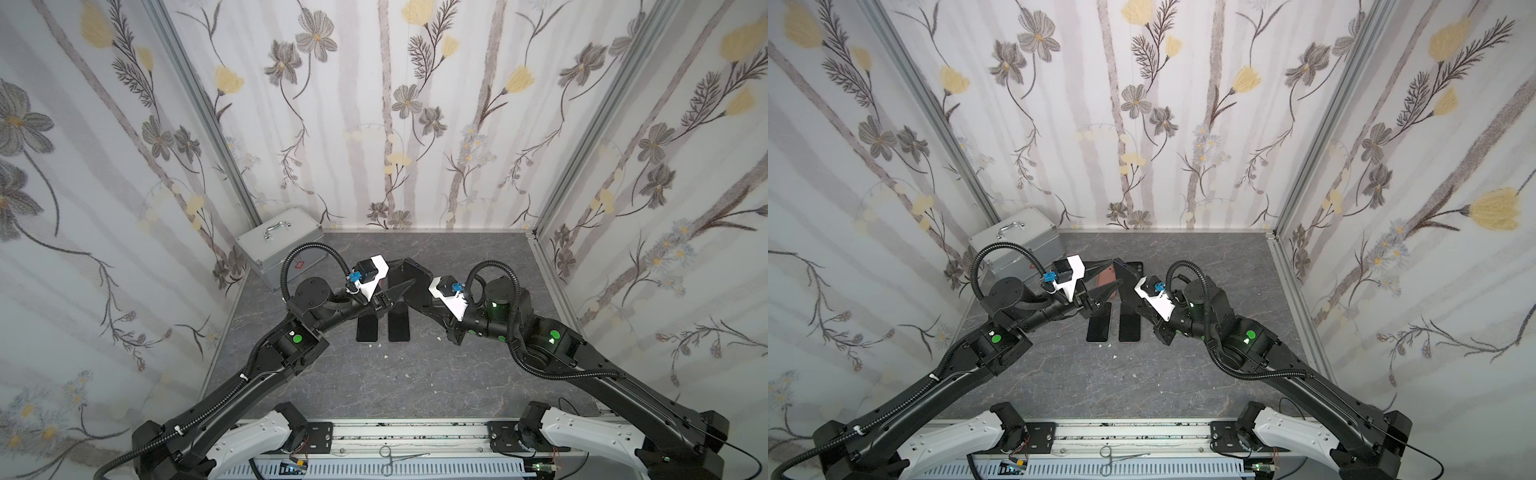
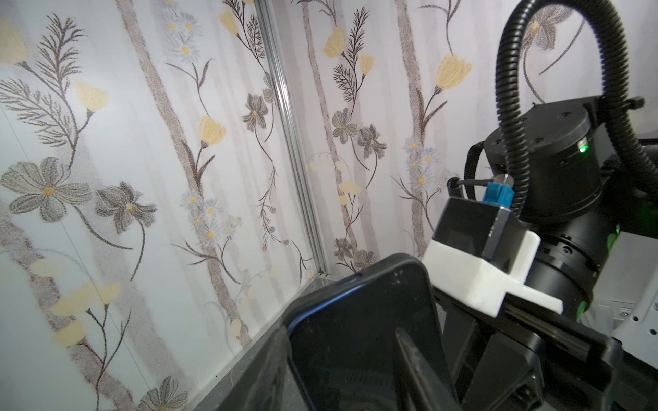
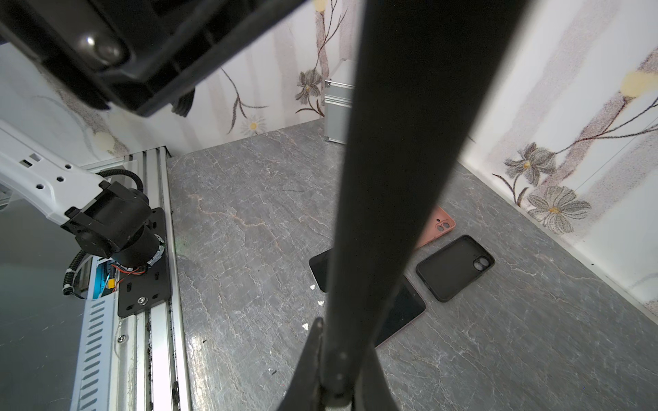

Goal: Take the phone out of the phone case
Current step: Remove the phone case from the phone.

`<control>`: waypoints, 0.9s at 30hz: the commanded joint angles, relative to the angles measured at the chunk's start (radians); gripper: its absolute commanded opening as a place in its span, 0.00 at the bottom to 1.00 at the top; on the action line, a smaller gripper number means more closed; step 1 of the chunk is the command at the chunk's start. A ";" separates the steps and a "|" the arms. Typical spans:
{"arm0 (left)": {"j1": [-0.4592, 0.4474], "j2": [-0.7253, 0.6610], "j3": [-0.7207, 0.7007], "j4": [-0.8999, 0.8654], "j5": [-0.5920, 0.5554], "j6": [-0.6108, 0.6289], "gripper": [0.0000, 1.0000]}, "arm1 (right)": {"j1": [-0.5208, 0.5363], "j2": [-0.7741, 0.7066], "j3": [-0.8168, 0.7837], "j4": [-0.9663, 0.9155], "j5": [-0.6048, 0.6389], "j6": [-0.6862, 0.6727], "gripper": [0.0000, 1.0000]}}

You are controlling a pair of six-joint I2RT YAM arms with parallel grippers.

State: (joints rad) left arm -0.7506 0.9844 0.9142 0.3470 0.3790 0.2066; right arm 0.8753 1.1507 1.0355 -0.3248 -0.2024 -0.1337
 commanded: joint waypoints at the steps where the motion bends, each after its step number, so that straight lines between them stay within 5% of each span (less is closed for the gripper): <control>1: 0.000 0.005 0.000 0.004 0.094 -0.009 0.49 | 0.010 0.010 0.009 0.024 -0.129 -0.094 0.00; 27: 0.026 0.007 0.009 0.003 0.136 -0.050 0.51 | 0.034 0.047 0.032 -0.032 -0.109 -0.156 0.00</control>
State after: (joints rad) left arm -0.7238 0.9905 0.9142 0.3168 0.3885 0.1749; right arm 0.8970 1.1919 1.0615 -0.3614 -0.1600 -0.1795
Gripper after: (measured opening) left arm 0.516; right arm 0.108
